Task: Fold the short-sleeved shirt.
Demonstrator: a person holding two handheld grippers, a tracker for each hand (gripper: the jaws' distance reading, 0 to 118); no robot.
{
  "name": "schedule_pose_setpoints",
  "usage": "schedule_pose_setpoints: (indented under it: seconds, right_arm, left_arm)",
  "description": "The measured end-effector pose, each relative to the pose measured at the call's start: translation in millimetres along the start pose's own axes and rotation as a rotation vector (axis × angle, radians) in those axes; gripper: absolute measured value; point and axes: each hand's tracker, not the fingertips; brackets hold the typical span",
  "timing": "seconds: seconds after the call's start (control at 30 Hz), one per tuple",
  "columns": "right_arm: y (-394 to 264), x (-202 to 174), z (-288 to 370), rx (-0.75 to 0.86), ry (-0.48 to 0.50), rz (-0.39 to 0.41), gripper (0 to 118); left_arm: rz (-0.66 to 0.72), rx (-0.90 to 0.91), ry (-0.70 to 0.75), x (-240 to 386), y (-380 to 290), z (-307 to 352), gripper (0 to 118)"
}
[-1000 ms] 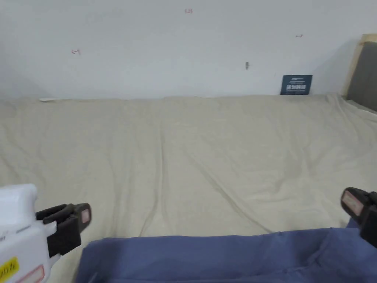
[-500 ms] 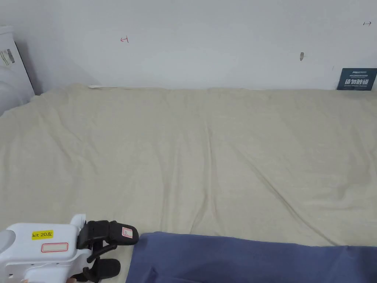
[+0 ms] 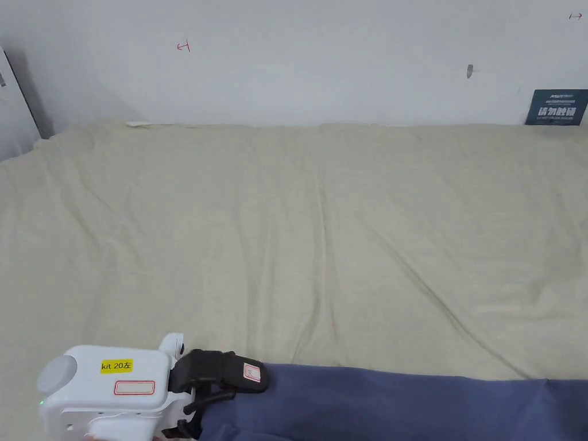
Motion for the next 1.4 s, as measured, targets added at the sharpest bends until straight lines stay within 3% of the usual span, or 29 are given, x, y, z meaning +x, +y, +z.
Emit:
schedule_pose_setpoints:
  seconds: [0.03,0.07,0.1,0.2,0.37,0.6,0.67,0.8,0.93,0.97,1.0,1.03,1.1,1.13,1.23,1.4]
  right_arm:
    - [-1.7,0.2,-1.6,-0.008,0.002,0.002,0]
    - [-3.0,0.4,-2.9,-0.014,0.005,0.001,0]
    - [-4.4,0.6,-4.1,-0.019,0.008,-0.003,0]
    - [-5.9,3.2,-6.5,-0.028,0.022,-0.028,0]
    - [-2.7,4.7,-6.8,-0.022,0.042,-0.045,0]
    - [-7.7,10.1,-2.1,0.017,0.07,-0.051,0]
    - [-9.6,12.6,-3.5,0.016,0.074,-0.052,0]
    - [-14.0,16.9,-5.6,0.008,0.069,-0.06,0]
    - [-14.0,24.2,-2.0,0.008,0.074,-0.086,0]
    - [-13.6,25.9,-0.2,0.011,0.071,-0.091,0]
    - [-12.8,28.0,1.8,0.013,0.069,-0.096,0]
    - [-12.0,29.9,3.9,0.015,0.067,-0.099,0]
    - [-10.5,33.3,8.7,0.027,0.051,-0.109,0]
    - [-9.6,35.3,11.0,0.032,0.047,-0.113,0]
    - [-7.9,40.1,14.1,0.038,0.045,-0.12,0]
    - [-8.9,41.7,8.0,0.027,0.051,-0.126,0]
  left_arm:
    - [-0.018,0.026,0.093,3.9,-2.9,0.3,24]
    - [-0.046,0.052,0.205,8.6,-4.8,-3.7,7]
    - [-0.055,0.05,0.318,10.2,-8.2,-12.8,7]
    - [-0.069,0.061,0.317,19.8,-14.8,-18.9,7]
    - [-0.319,0.097,0.624,66.5,-27.5,-3.3,7]
    - [-0.436,0.165,1.168,81.3,-34.0,47.8,7]
    - [-0.391,0.155,1.106,86.9,-35.5,48.3,7]
    - [-0.28,0.121,0.804,118.6,-40.1,9.6,7]
    - [-0.382,-0.042,0.673,153.2,-45.7,-83.4,7]
    - [-0.345,-0.117,0.605,160.3,-49.6,-108.5,8]
    - [-0.356,-0.152,0.572,165.2,-51.1,-130.7,12]
    - [-0.337,-0.164,0.508,167.8,-52.5,-146.7,36]
    - [-0.261,-0.203,0.371,172.3,-52.5,-171.1,102]
    - [-0.301,-0.186,0.35,173.6,-50.1,-175.9,118]
    - [-0.319,-0.191,0.236,185.2,-54.1,-167.6,118]
    - [-0.388,-0.065,0.412,189.4,-53.6,-110.6,118]
